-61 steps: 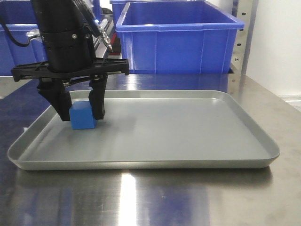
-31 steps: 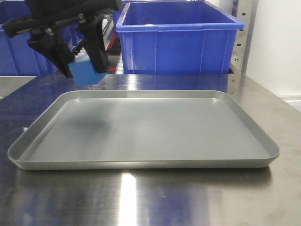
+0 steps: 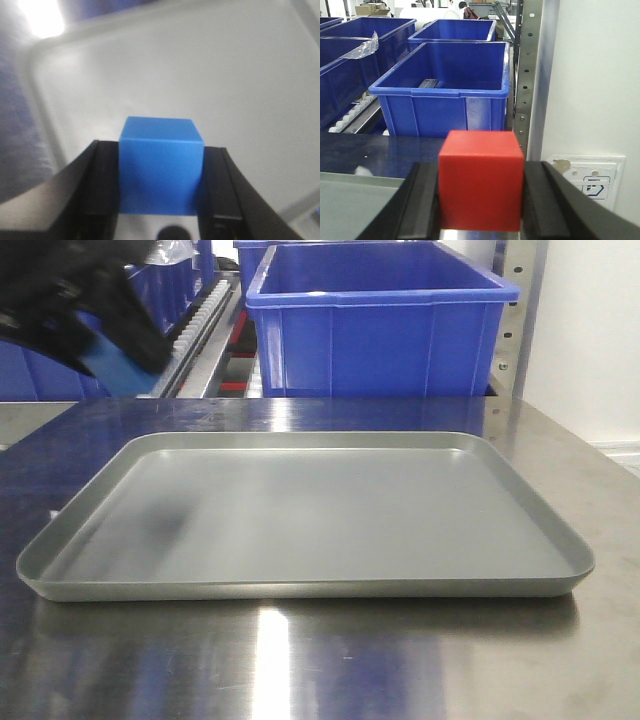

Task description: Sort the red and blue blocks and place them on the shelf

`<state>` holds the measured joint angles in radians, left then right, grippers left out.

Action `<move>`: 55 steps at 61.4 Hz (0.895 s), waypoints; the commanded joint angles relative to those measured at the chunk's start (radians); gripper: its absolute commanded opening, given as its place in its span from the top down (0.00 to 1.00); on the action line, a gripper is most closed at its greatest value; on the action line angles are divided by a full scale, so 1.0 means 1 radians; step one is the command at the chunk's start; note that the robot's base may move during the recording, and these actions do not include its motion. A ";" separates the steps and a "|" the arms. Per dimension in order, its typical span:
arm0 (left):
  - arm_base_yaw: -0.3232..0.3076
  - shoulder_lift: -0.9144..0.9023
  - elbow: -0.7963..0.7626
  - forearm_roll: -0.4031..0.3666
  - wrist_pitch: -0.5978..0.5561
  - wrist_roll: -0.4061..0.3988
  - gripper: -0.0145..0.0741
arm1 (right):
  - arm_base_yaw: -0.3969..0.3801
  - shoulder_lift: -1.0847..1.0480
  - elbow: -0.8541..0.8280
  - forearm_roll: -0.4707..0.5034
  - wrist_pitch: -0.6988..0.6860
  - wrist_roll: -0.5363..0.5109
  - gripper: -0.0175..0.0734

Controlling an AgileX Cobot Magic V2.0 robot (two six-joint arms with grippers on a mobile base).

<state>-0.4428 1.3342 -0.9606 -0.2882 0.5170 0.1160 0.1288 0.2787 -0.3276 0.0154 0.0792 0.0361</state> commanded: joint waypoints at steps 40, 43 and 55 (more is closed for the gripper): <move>0.308 -0.680 0.440 0.016 -0.473 0.002 0.70 | -0.006 0.005 -0.032 -0.006 -0.090 -0.011 0.75; 0.322 -0.723 0.453 0.037 -0.473 0.002 0.70 | -0.006 0.005 -0.032 -0.006 -0.090 -0.011 0.75; 0.352 -0.876 0.465 0.068 -0.473 0.002 0.70 | -0.006 0.005 -0.032 -0.006 -0.090 -0.011 0.75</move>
<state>-0.0979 0.4992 -0.4668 -0.2312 0.1363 0.1160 0.1288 0.2787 -0.3276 0.0154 0.0792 0.0361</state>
